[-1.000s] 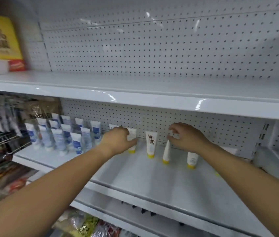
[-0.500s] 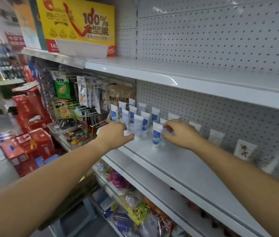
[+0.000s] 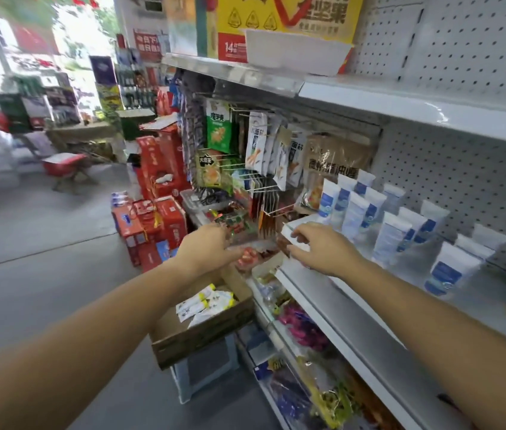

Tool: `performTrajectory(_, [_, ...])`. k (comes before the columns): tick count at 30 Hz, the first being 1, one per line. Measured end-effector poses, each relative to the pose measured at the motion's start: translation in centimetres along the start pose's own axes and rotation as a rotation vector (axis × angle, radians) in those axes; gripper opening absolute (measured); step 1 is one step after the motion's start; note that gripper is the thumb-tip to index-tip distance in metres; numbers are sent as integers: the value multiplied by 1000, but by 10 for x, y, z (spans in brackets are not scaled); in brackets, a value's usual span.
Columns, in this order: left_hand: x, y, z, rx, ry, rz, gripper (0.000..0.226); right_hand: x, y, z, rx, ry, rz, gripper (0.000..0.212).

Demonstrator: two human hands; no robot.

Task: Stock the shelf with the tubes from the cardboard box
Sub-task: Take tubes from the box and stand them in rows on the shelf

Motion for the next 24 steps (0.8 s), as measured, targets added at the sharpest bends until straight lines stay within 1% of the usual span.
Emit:
performTrajectory(3, [-9,-39,-12,23,-9,58,52,-39,-15,-30,-15,-41,49,33])
performTrajectory(6, [-22,-76,-32,47,-22,118,44,-79,-23,-61,-46,-74,83,36])
performTrajectory(9, [-42,-108,-56,39,-49,194,47,-125,-26,-93,-109,-106,105,39])
performTrajectory(12, [-66,-134,-79,34,-69,266,56,-172,-30,-126,-140,-155,141,36])
performTrajectory(16, [-93,-172,-112,53,-99,355,44,-222,-34,-177,-160,-235,195,37])
performTrajectory(19, [-107,-201,-141,92,-157,398,33,-251,-37,-218,-190,-307,213,38])
performTrajectory(20, [-111,-212,-151,107,-167,403,34,-259,-38,-232,-197,-328,218,39])
performTrajectory(22, [-120,-232,-169,129,-186,414,44,-277,-40,-258,-196,-364,222,40])
performTrajectory(24, [-132,-253,-187,146,-205,424,45,-296,-40,-282,-185,-391,219,41])
Point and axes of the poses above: each hand's wrist, its own x-axis away from the middle knuckle, its own z-axis out of the back of the hand, y = z × x, the point moved 7 cm from there along -x, towards the middle knuckle, and after that the axes turned 4 degrees about z, right-handed, at the moved point
